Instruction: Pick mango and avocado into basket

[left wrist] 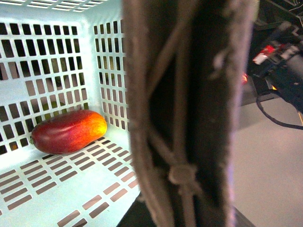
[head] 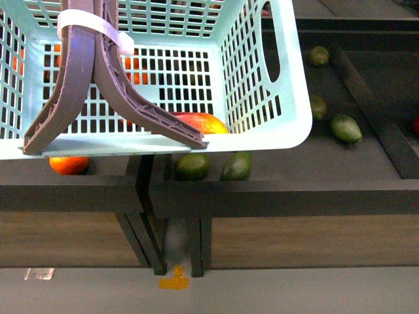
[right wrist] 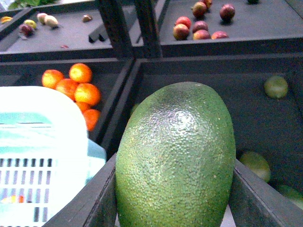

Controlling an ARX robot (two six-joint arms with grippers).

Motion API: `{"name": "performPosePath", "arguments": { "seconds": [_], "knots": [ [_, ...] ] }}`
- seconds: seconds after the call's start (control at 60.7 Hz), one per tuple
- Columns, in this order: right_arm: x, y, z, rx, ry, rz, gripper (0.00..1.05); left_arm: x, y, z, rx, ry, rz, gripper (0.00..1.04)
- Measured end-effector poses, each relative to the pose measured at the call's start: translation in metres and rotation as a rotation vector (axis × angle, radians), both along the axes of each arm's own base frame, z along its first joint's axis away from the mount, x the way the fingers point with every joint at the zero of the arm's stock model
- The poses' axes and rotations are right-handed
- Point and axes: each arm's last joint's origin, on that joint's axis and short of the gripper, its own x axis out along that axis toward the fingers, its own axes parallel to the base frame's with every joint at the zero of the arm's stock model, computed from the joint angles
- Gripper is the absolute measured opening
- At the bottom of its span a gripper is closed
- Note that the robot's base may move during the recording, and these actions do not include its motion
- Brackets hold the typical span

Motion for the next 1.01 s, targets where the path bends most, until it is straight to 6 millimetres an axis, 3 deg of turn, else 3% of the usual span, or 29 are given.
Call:
{"name": "performPosePath", "arguments": {
  "seconds": [0.181,0.33,0.56,0.873,0.923,1.005],
  "knots": [
    [-0.026,0.021,0.036,0.021,-0.061,0.058,0.55,0.0,0.0,0.0,0.0,0.0,0.001,0.06],
    [-0.044,0.035,0.047,0.025,-0.064,0.103,0.55,0.0,0.0,0.0,0.0,0.0,0.0,0.06],
    [-0.069,0.061,0.029,-0.028,-0.007,0.167,0.55,0.0,0.0,0.0,0.0,0.0,0.0,0.06],
    [-0.076,0.082,0.011,-0.071,0.031,0.177,0.56,0.0,0.0,0.0,0.0,0.0,0.001,0.06],
    [-0.076,0.084,0.008,-0.077,0.037,0.175,0.61,0.0,0.0,0.0,0.0,0.0,0.001,0.06],
    [-0.074,0.086,0.004,-0.089,0.043,0.166,0.79,0.0,0.0,0.0,0.0,0.0,0.0,0.06]
  ]
}}
